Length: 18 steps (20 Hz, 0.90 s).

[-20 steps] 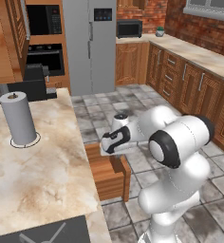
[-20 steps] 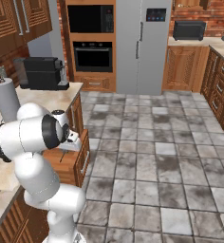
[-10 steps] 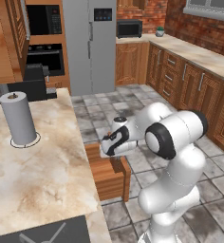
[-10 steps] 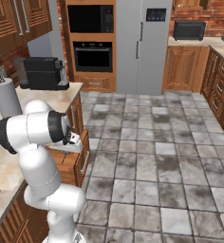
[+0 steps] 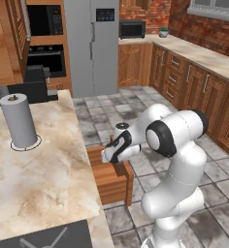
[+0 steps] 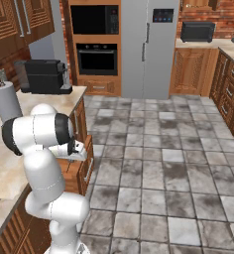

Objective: Organize the utensils by type. Pick up the wooden spoons from the counter and place them in the open cabinet. Then pick up the metallic utensils from the counter and place them in the open drawer.

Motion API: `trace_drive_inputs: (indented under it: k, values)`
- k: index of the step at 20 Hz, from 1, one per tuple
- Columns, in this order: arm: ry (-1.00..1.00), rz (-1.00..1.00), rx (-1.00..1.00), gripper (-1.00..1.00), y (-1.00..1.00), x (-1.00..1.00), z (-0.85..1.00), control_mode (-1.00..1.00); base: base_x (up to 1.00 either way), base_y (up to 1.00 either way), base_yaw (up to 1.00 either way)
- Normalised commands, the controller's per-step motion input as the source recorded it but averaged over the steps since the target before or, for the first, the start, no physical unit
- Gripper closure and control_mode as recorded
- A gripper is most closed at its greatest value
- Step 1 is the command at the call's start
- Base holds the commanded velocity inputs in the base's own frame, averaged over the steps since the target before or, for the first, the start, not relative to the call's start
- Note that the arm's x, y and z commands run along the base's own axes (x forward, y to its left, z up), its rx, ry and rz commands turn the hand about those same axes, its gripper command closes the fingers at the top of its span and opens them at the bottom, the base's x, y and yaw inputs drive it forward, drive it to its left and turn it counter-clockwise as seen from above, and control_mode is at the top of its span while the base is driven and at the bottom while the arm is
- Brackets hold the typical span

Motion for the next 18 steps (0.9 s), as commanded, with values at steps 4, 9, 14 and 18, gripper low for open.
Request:
trace_drive_inputs:
  k: [4,9,14,18]
  values:
    - [-0.05,0.00,0.00,1.00,0.00,0.06,-0.01,-1.00,0.00,0.00,0.00]
    - [-0.01,0.00,0.00,1.00,0.00,0.09,0.00,-1.00,0.00,0.00,0.00]
    - [0.00,0.00,0.00,1.00,-0.01,0.08,0.00,-1.00,0.00,0.00,0.00]
    - [0.00,0.00,0.00,1.00,-0.04,0.04,0.00,-1.00,0.00,0.00,0.00]
